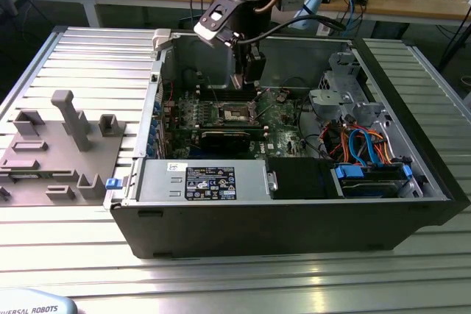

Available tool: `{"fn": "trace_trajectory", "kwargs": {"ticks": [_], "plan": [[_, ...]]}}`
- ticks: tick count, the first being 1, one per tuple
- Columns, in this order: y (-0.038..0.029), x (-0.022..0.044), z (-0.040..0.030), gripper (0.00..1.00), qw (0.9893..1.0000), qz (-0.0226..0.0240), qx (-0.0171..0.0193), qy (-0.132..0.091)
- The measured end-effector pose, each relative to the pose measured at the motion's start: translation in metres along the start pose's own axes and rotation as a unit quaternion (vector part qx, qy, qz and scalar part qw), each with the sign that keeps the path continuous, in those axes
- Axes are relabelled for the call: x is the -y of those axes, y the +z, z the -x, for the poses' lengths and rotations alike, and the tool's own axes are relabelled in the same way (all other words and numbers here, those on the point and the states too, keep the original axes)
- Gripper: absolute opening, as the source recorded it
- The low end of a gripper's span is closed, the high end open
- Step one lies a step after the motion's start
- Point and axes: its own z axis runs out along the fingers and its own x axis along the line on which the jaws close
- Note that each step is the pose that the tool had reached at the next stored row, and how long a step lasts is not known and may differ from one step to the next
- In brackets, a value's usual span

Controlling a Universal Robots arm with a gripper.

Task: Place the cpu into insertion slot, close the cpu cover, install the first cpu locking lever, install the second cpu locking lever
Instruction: 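Place the cpu into insertion slot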

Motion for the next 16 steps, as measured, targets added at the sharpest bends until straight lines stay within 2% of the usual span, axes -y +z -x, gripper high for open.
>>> {"fn": "trace_trajectory", "kwargs": {"ticks": [12, 16], "plan": [[0.0026, -0.0001, -0.0011, 0.54, 0.9998, 0.0000, 0.0009, 0.018], [0.0035, -0.0001, -0.0013, 0.54, 0.9995, 0.0001, 0.0015, 0.032]]}}
